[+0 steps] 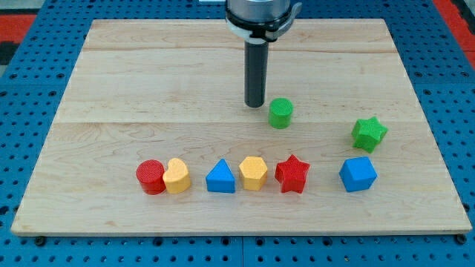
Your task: Plca the green circle close to green star
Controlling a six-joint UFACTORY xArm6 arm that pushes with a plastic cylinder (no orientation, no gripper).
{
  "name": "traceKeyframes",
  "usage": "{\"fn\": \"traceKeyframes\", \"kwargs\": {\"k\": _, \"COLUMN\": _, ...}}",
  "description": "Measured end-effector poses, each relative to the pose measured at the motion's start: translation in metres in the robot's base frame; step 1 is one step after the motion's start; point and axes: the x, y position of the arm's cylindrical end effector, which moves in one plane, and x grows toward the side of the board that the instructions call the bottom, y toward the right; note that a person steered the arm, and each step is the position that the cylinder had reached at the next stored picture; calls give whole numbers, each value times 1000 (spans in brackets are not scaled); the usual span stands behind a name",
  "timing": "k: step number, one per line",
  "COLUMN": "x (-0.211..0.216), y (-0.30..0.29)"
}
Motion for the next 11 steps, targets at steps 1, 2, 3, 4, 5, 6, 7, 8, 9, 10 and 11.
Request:
{"fn": "traceKeyframes", "kwargs": {"k": 1, "x": 15, "y": 42}}
{"fn": "traceKeyframes", "kwargs": {"k": 2, "x": 23, "y": 56}}
{"fn": "traceKeyframes", "kwargs": {"k": 3, "x": 25, "y": 36}}
{"fn": "traceKeyframes", "kwargs": {"k": 4, "x": 30, "y": 18}}
{"fn": "traceKeyframes", "kwargs": {"k": 5, "x": 49, "y": 60}}
{"fn": "traceKeyframes", "kwargs": {"k": 6, "x": 63, "y": 85}}
{"fn": "traceKeyframes", "kwargs": {"k": 7, "x": 63, "y": 85}}
{"fn": "traceKeyframes", "kwargs": {"k": 8, "x": 70, "y": 66}}
{"fn": "traceKeyframes", "kwargs": {"k": 9, "x": 98, "y": 69}}
{"fn": "traceKeyframes", "kwargs": {"k": 10, "x": 118, "y": 81}}
{"fn": "traceKeyframes", "kwargs": {"k": 11, "x": 120, "y": 97}}
